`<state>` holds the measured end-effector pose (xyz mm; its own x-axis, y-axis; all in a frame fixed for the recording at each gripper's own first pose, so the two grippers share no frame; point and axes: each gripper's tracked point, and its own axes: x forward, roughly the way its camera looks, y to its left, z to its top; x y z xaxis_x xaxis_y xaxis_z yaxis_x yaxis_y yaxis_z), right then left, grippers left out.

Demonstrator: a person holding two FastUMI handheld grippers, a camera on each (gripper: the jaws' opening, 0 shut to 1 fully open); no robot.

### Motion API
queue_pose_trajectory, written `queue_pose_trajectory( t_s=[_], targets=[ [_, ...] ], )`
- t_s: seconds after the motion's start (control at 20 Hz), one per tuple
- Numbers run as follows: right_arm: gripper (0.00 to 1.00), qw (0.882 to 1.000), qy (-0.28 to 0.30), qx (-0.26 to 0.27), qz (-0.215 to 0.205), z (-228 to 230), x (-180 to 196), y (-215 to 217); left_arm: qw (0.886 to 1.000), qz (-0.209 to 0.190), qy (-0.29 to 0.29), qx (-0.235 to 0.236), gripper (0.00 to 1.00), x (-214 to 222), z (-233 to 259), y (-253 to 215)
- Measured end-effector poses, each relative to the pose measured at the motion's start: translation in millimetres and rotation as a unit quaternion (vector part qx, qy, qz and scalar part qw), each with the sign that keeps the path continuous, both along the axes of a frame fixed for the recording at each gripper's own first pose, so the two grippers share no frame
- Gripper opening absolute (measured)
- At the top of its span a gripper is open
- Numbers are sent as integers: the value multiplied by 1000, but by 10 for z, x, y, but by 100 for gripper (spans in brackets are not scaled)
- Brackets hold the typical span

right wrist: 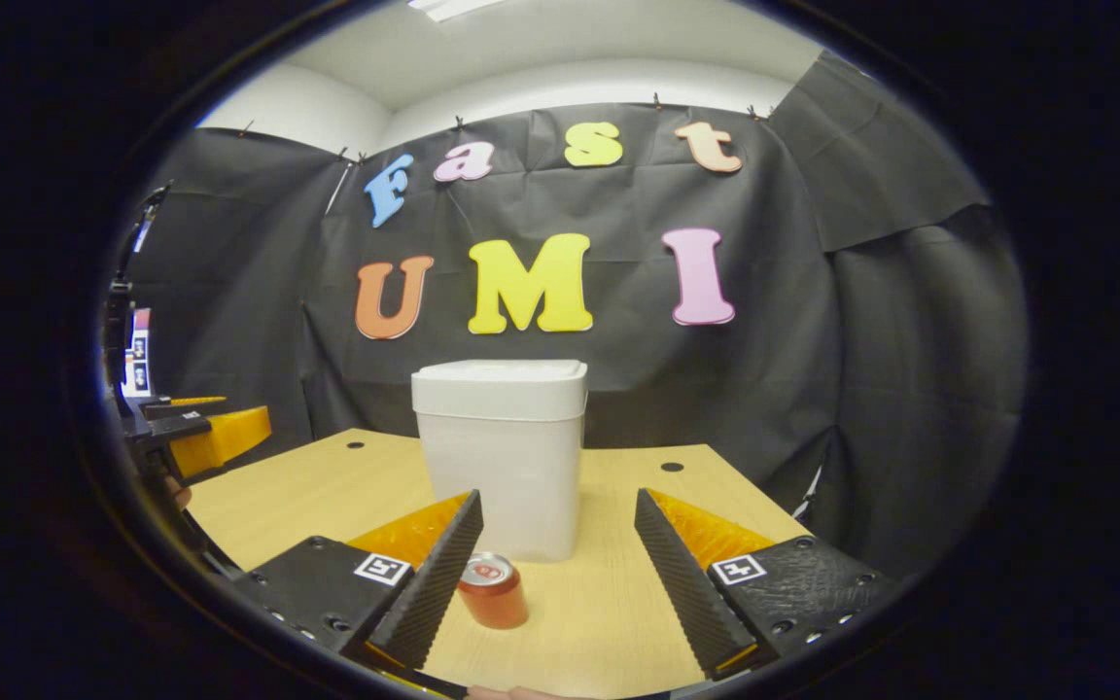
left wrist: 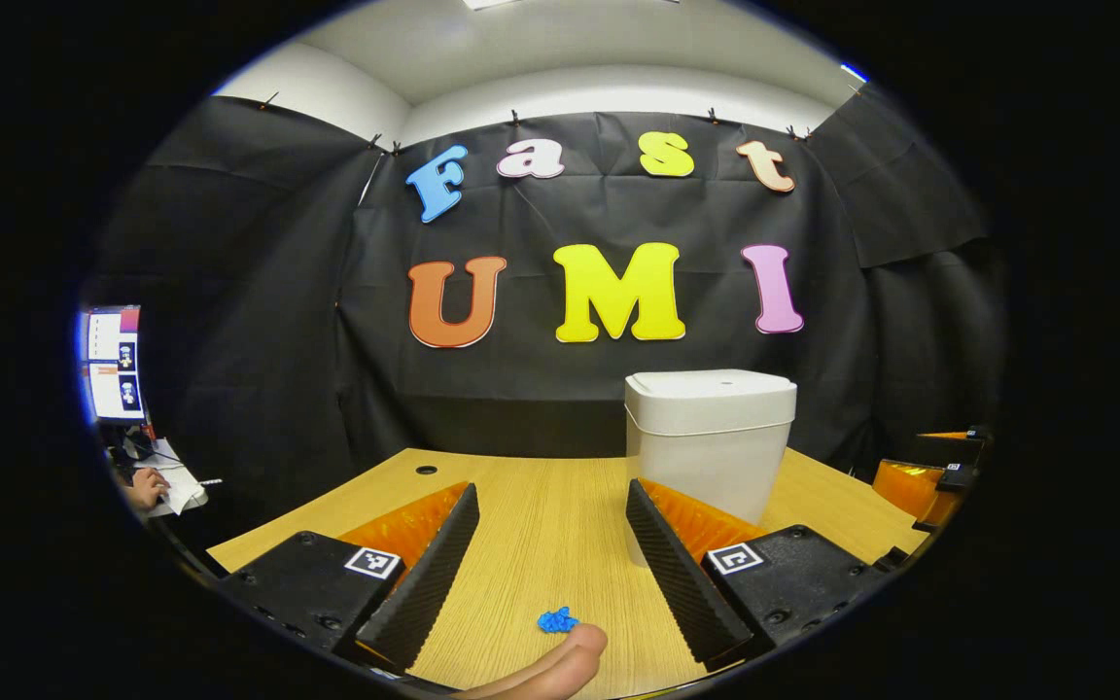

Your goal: Press the lid of the desktop garbage bin to open it, pick up the crumpled paper on the desktop and throw it into the bin, then pick up the pop can on the desktop and drop it into the bin, and finally close the garbage bin lid.

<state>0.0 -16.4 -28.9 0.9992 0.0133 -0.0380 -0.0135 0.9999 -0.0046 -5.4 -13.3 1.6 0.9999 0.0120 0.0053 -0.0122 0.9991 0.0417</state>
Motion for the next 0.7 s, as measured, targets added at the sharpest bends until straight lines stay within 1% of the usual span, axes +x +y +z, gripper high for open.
queue_pose_trajectory(
  t_s=[0.7],
  targets=[
    [96,1000,-1,7,-2,-31,-13,-50,1000,6,8,7,98,36,-52,12]
  ],
)
